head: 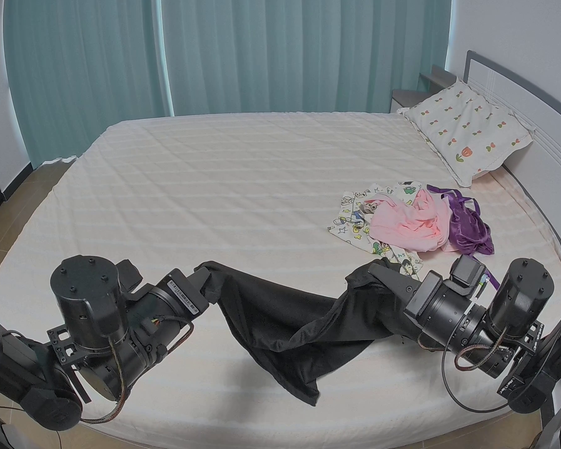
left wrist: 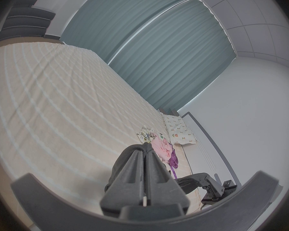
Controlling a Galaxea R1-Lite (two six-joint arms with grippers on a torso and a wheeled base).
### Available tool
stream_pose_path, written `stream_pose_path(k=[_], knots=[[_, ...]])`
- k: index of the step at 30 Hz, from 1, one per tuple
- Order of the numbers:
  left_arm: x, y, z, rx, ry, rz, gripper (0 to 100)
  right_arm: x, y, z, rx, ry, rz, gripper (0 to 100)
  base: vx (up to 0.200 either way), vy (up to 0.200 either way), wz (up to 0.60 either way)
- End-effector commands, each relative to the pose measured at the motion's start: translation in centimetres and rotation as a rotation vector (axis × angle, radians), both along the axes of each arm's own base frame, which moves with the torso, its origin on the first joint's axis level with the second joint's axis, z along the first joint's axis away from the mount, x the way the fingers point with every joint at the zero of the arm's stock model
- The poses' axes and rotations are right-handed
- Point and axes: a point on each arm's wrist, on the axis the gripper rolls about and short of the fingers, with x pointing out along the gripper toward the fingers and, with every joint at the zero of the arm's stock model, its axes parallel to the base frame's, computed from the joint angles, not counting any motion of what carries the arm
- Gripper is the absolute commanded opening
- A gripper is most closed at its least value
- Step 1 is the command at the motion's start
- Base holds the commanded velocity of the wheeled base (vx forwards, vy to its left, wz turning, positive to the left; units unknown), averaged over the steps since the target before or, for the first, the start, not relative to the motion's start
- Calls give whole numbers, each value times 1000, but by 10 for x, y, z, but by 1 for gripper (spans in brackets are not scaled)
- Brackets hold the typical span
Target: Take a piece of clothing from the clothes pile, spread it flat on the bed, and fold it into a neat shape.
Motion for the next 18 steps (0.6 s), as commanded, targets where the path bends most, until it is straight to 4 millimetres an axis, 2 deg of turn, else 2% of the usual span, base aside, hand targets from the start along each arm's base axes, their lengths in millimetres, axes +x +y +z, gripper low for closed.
stream_pose_path(k=[1, 18], knots=[[-1, 1, -1, 3, 4, 0, 0, -2, 1, 3, 9, -13, 7, 0, 0, 200, 0], [-2, 2, -6, 16, 21, 0, 0, -2, 0, 1, 6, -7, 6, 0, 0, 200, 0]])
